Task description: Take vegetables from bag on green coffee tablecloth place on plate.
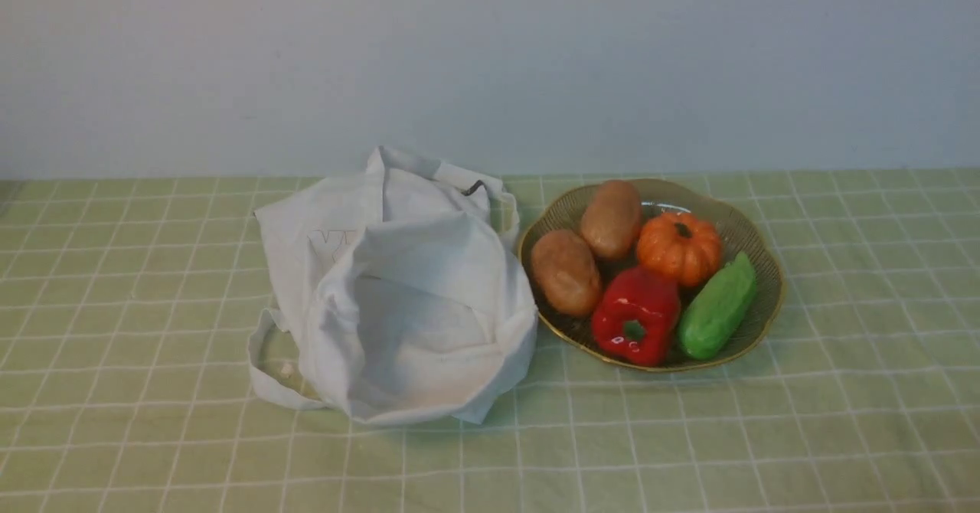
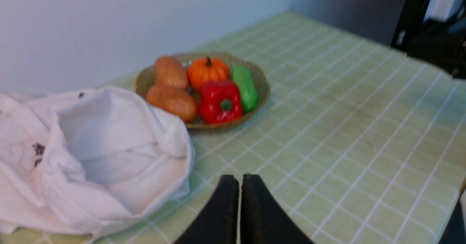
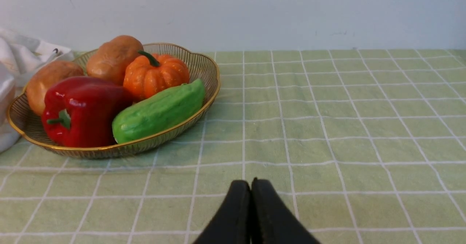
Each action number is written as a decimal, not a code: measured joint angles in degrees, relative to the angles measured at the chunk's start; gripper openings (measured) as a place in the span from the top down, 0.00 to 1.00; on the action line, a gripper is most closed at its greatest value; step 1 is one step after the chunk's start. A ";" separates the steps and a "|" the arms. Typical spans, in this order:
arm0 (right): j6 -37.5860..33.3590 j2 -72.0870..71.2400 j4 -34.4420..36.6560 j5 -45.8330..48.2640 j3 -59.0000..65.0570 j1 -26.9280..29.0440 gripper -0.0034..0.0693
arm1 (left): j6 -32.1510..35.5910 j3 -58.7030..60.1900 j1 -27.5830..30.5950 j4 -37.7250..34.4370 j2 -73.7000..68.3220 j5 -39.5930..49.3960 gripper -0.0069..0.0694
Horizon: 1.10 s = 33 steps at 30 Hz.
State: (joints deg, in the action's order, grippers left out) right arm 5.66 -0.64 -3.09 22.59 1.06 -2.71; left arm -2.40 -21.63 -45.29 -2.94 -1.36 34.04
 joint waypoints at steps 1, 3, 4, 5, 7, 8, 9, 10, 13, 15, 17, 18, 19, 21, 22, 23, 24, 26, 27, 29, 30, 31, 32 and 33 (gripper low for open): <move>0.00 0.00 0.00 -0.06 0.00 0.00 0.97 | -1.05 0.91 0.00 0.39 1.41 0.06 0.92; 0.00 0.00 0.12 -0.06 0.06 0.01 0.97 | -2.44 2.01 0.00 1.24 2.14 0.06 0.92; 0.00 0.00 0.12 -0.13 0.06 0.01 0.97 | -3.54 3.60 0.23 2.32 1.82 -0.53 0.92; 0.00 0.00 0.12 -0.18 0.06 0.01 0.97 | -3.72 4.68 0.74 2.94 0.79 -2.01 0.92; 0.00 0.00 0.12 -0.18 0.06 0.01 0.97 | -3.78 5.99 2.26 3.65 -1.04 -5.24 0.92; 0.00 0.00 0.12 -0.18 0.06 0.01 0.97 | -3.77 6.74 3.79 3.86 -2.14 -7.54 0.92; 0.00 0.00 0.12 -0.18 0.06 0.01 0.97 | -3.77 7.54 6.59 3.86 -3.41 -10.62 0.92; 0.00 0.00 0.12 -0.18 0.06 0.01 0.97 | -3.77 7.68 6.59 3.86 -3.41 -10.62 0.92; 0.00 0.00 0.12 -0.18 0.06 0.01 0.97 | -3.12 9.64 15.01 3.87 -4.42 -15.28 0.92; 0.00 0.00 0.12 -0.18 0.06 0.01 0.97 | -2.56 10.46 19.21 3.99 -4.42 -16.13 0.92; 0.00 0.00 0.12 -0.18 0.06 0.01 0.97 | -2.05 12.96 26.43 3.99 -4.42 -17.13 0.91; 0.00 0.00 0.12 -0.18 0.06 0.01 0.97 | -2.11 14.10 29.26 3.99 -4.42 -17.32 0.91; 0.00 0.00 0.12 -0.18 0.06 0.01 0.97 | -2.20 15.17 31.98 3.99 -4.42 -17.37 0.91; 0.00 0.00 0.12 -0.18 0.06 0.01 0.97 | -2.38 16.76 35.89 3.99 -4.42 -17.44 0.91; 0.00 0.00 0.12 -0.18 0.06 0.01 0.97 | -2.47 17.53 38.00 3.99 -4.42 -17.43 0.91; 0.00 0.00 0.12 -0.18 0.06 0.01 0.97 | -2.60 18.84 40.10 3.99 -4.15 -17.43 0.91; 0.00 0.00 0.12 -0.18 0.06 0.01 0.97 | -2.60 19.38 41.13 3.99 -3.78 -17.37 0.91; 0.00 0.00 0.12 -0.18 0.06 0.01 0.97 | -2.60 20.44 42.12 3.99 -2.26 -17.18 0.91; 0.00 0.00 0.12 -0.18 0.06 0.01 0.97 | -2.60 21.46 42.36 3.99 -0.68 -16.85 0.91; 0.00 0.00 0.12 -0.18 0.06 0.01 0.97 | -2.46 22.74 42.24 3.99 1.30 -16.05 0.91; 0.00 0.00 0.12 -0.18 0.06 0.01 0.97 | -2.42 23.08 42.11 3.99 1.70 -15.62 0.91; 0.00 0.00 0.12 -0.18 0.06 0.01 0.97 | -2.34 23.20 41.92 3.99 1.84 -14.96 0.91; 0.00 0.00 0.12 -0.18 0.06 0.01 0.97 | -2.23 23.20 41.70 3.99 1.97 -13.89 0.91; 0.00 0.00 0.12 -0.18 0.06 0.01 0.97 | -2.23 23.20 41.63 3.99 1.97 -13.71 0.91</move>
State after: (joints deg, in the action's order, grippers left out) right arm 5.66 -0.64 -2.96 22.41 1.12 -2.70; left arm -4.63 1.56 -3.66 1.05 0.61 20.34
